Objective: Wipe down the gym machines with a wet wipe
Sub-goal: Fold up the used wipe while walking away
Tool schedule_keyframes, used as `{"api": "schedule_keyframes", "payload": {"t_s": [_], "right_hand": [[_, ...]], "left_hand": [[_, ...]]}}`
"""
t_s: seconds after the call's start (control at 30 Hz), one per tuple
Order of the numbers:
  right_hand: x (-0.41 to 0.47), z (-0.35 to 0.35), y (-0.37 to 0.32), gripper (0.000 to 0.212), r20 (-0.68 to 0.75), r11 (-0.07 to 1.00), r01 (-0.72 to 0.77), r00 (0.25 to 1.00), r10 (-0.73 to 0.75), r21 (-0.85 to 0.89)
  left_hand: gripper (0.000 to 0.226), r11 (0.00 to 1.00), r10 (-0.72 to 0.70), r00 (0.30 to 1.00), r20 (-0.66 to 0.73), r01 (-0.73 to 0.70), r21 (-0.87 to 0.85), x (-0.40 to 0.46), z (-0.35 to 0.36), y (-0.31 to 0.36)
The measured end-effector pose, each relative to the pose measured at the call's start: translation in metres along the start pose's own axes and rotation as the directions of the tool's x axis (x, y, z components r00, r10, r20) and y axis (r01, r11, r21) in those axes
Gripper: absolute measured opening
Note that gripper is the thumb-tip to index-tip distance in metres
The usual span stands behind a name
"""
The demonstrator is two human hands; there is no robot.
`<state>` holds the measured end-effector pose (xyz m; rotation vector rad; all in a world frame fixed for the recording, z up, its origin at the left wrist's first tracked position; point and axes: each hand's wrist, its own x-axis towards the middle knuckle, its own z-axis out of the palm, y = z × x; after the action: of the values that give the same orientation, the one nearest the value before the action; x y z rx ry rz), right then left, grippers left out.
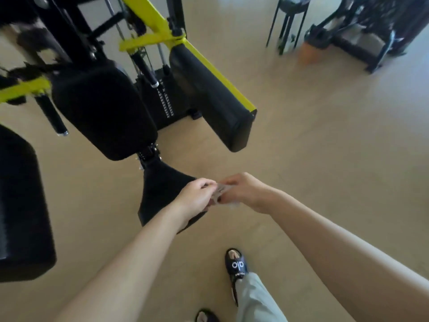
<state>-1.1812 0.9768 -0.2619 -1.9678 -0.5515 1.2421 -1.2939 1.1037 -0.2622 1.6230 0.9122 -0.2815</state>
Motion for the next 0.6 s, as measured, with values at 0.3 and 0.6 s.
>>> {"api": "schedule_keyframes", "payload": {"t_s": [0.3,0.6], "right_hand": [[-0.086,-0.162,-0.024,0.031,-0.119,0.961,0.02,0.993,0.014,0.275],[-0.063,-0.362,-0.018,0.025,-0.359,0.882,0.21,0.932,-0.051,0.421]], "left_hand": [[0.017,0.975,0.202,0.968,0.152,-0.213,0.062,-0.018,0.068,0.165],[0.022,0.931,0.298,0.925,0.237,-0.336,0.141,0.081,0.164,0.346]]}}
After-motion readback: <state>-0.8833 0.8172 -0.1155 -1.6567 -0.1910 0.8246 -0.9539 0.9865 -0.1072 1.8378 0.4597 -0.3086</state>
